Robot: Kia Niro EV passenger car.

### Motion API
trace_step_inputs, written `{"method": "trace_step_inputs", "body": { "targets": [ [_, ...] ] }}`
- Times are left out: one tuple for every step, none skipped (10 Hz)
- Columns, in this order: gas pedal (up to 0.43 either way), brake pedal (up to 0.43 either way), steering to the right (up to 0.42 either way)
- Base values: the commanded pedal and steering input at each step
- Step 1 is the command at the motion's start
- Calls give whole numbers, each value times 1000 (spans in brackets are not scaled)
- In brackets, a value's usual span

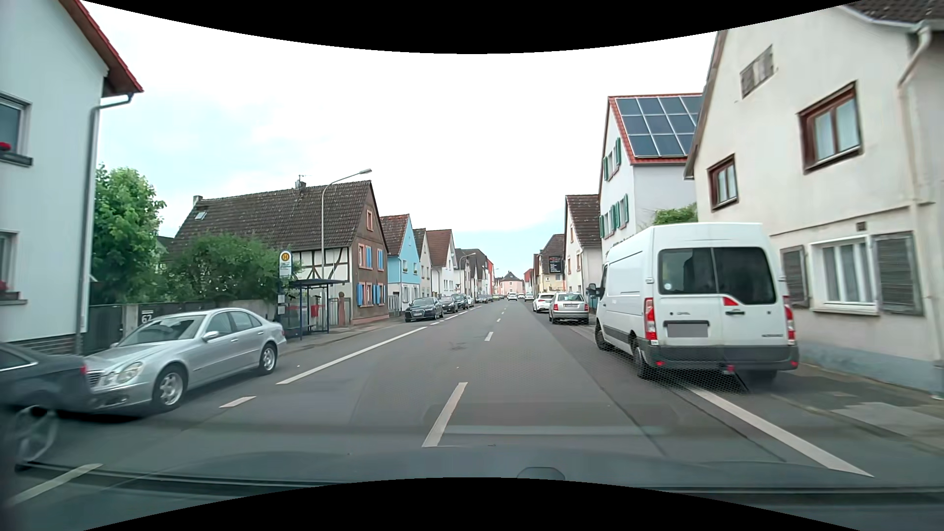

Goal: Follow the waypoints while adhering to traffic rules and regulations

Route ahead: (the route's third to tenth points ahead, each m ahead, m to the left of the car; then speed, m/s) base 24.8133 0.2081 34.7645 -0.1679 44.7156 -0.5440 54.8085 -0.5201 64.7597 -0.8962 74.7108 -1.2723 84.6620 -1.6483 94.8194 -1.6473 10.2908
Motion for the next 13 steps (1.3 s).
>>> {"method": "trace_step_inputs", "body": {
  "targets": [
    [87, 0, -12],
    [87, 0, -11],
    [87, 0, -11],
    [87, 0, -9],
    [87, 0, -5],
    [87, 0, -1],
    [87, 0, 0],
    [87, 0, 0],
    [87, 0, 2],
    [87, 0, 4],
    [87, 0, 4],
    [87, 0, 4],
    [87, 0, 4]
  ]
}}
